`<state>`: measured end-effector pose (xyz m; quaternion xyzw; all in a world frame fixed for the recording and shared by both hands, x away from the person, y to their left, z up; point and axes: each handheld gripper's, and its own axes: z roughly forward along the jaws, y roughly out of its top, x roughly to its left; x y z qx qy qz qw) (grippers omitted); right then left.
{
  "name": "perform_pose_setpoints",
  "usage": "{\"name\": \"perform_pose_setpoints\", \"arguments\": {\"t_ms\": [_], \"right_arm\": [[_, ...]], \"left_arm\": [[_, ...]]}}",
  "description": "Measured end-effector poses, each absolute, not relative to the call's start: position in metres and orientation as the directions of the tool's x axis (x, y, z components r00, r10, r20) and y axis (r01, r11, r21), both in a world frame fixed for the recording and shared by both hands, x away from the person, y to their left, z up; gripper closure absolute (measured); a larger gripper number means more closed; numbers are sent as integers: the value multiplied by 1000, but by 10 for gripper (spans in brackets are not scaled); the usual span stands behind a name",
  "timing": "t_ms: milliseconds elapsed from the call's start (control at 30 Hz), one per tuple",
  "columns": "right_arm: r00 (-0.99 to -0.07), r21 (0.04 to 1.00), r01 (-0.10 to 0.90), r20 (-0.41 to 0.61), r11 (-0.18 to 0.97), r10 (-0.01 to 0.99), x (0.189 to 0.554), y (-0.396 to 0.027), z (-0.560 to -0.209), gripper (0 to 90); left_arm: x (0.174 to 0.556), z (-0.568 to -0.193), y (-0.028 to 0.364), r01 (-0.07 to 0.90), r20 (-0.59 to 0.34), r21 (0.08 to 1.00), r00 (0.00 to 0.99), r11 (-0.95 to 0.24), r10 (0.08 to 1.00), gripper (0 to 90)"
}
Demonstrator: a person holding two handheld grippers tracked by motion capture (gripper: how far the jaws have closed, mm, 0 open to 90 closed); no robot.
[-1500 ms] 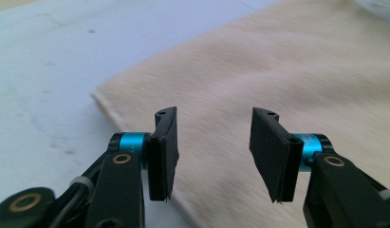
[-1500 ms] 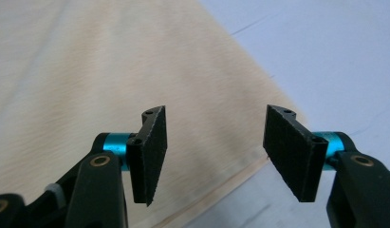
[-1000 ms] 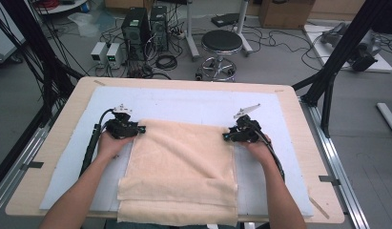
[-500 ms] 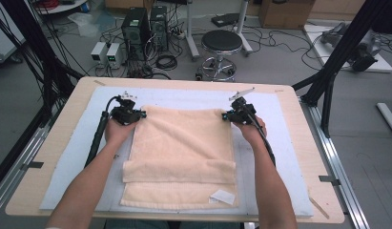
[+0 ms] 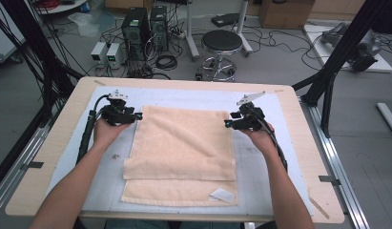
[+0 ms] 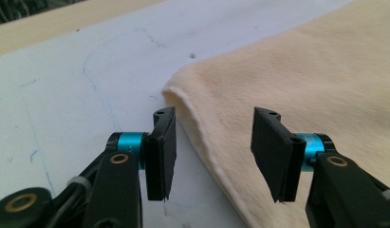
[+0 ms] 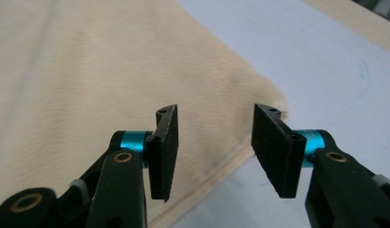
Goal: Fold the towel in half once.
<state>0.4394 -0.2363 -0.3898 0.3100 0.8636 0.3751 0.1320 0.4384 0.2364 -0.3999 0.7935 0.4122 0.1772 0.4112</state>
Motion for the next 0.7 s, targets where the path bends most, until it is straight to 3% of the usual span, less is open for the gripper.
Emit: {"name": "perform_pose_setpoints", "arguments": {"t_ms": [367, 700], "right_arm": [[-856, 773, 310, -27, 554, 516, 354, -234, -371, 488], [-911, 734, 253, -38, 630, 410, 312, -221, -393, 517]], "left_arm": [[350, -393, 238, 398, -22, 827, 727, -396, 686, 481], [293, -405, 229, 326, 6, 819, 817, -471, 577, 499]]}}
